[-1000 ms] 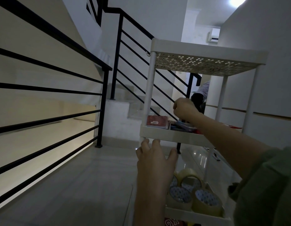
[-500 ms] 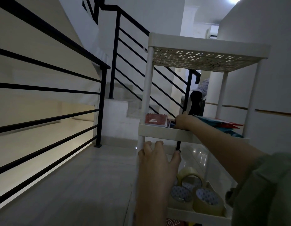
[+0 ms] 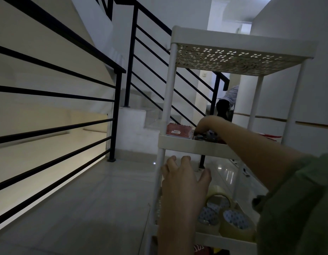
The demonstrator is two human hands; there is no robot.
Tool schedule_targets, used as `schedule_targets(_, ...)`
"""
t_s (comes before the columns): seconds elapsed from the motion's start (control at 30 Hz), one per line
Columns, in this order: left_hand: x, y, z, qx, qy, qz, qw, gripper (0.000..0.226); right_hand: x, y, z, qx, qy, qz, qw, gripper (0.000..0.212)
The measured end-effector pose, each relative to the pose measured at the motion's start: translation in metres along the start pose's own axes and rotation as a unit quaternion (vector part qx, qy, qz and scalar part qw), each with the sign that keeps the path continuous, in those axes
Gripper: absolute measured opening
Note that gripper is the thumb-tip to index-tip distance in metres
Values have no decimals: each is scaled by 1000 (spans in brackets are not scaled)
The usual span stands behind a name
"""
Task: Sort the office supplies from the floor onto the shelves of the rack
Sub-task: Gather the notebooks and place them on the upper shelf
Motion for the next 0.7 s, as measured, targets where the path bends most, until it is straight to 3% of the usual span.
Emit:
schedule_targets(0.13,0,1,1,-4,1,0,1000,54,29,3,1,47,-52,27,997,35)
schedule_targets(0.33,5,4,10,-10,3,-5,1000,52,14,2,-6,39,-250,-87,964,23)
schedule_targets(0.43,9,5,13,-16,2,1,1000,51,1,6,-12,75,-308,-127,940,34)
schedule_targets(0.53,12,5,13,-16,5,3,1000,51,-10,6,-16,95,-316,-111,938,51)
schedule_targets(0.7,12,7,20,-21,0,-14,1000,51,-12,7,-17,97,-343,-98,929,56)
Point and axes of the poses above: each hand's wrist, its own y-axis away from the middle knuckle, its own x-axis out of the back of the hand, z = x × y, the point moved 2 cm from there along -y, towards the middle knuckle, and after that the axes turned 6 degrees about -x, right-handed, at the moved point
